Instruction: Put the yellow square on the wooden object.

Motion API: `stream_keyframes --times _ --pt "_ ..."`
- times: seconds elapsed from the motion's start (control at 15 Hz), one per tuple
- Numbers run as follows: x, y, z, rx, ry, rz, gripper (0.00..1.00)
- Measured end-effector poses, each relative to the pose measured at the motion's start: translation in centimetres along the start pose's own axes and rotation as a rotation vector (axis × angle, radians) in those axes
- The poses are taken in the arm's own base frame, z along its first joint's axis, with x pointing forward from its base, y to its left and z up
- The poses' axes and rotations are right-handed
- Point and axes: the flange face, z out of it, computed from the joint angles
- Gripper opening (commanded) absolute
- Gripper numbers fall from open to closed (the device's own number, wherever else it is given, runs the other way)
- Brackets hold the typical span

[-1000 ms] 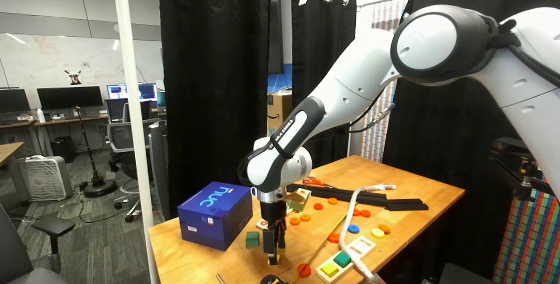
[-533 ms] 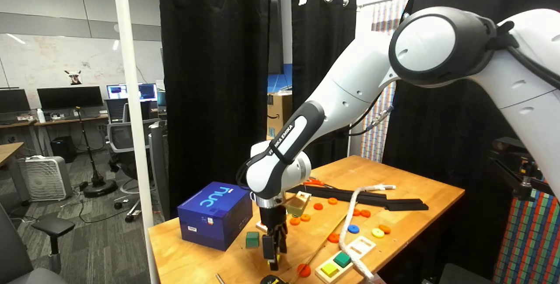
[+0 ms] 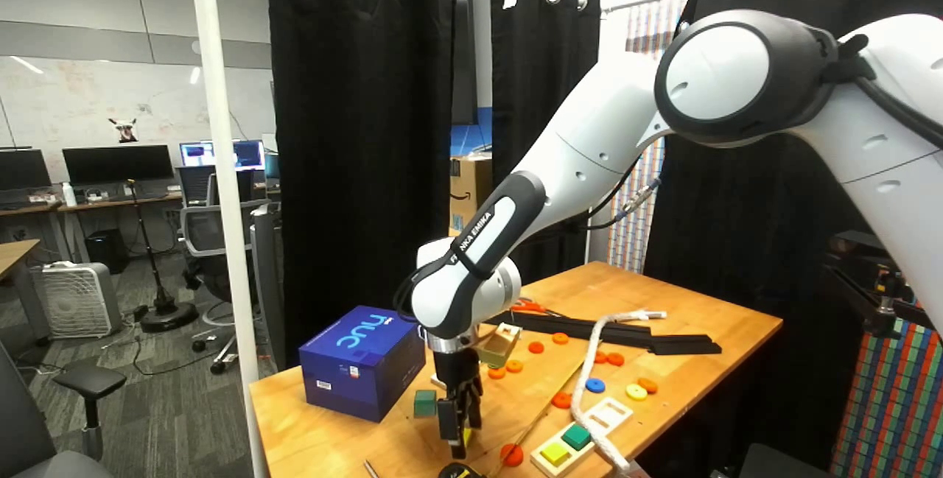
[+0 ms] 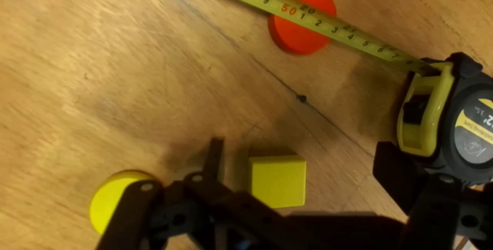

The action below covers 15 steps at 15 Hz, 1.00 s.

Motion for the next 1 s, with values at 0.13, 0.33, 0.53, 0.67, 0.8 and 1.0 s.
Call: stream_keyframes --times 0.13,0.33,0.53,0.67,0.8,1.0 --pt "0.1 -0.1 0.0 -0.001 0.0 0.003 1.0" --pt "0.2 -0.2 -0.1 -0.003 0.001 0.004 0.66" --pt "0.4 0.0 -0.4 -0.016 0.012 0.003 0.42" --pt "0.5 0.2 -0.7 -0.021 0.018 0.003 0.27" --pt "0.6 0.3 -0.9 -0.024 0.023 0.004 0.21" --pt "0.8 0.3 -1.0 -0.025 0.026 0.004 0.25"
